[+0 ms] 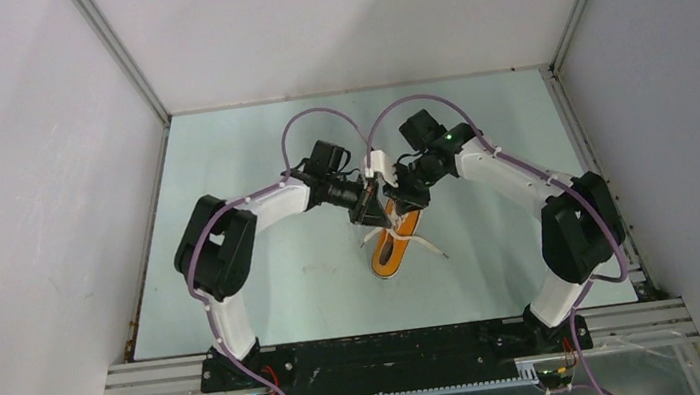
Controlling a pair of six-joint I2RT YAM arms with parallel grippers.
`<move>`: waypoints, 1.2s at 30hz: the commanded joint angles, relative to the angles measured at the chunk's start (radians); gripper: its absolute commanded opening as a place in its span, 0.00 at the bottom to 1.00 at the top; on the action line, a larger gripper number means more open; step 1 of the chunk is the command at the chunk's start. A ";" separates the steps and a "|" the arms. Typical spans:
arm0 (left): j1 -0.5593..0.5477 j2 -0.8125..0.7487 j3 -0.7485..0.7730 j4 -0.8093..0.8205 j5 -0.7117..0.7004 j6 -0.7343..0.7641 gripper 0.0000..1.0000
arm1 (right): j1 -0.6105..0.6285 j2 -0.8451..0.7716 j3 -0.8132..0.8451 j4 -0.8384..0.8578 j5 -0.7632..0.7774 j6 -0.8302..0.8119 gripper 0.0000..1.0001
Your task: Tie the shoes
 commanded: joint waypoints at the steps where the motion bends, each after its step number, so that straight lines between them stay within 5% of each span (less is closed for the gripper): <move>1: 0.005 -0.087 -0.051 0.153 0.004 -0.109 0.00 | -0.072 0.011 0.056 0.040 -0.081 0.097 0.23; 6: 0.010 -0.108 -0.108 0.292 -0.016 -0.226 0.00 | -0.175 0.035 0.013 0.082 -0.182 0.246 0.39; 18: 0.073 -0.075 -0.272 0.699 0.027 -0.626 0.01 | -0.173 0.150 -0.031 0.166 -0.407 0.271 0.41; 36: 0.091 -0.053 -0.253 0.685 0.078 -0.653 0.04 | -0.125 0.223 -0.010 0.223 -0.421 0.333 0.35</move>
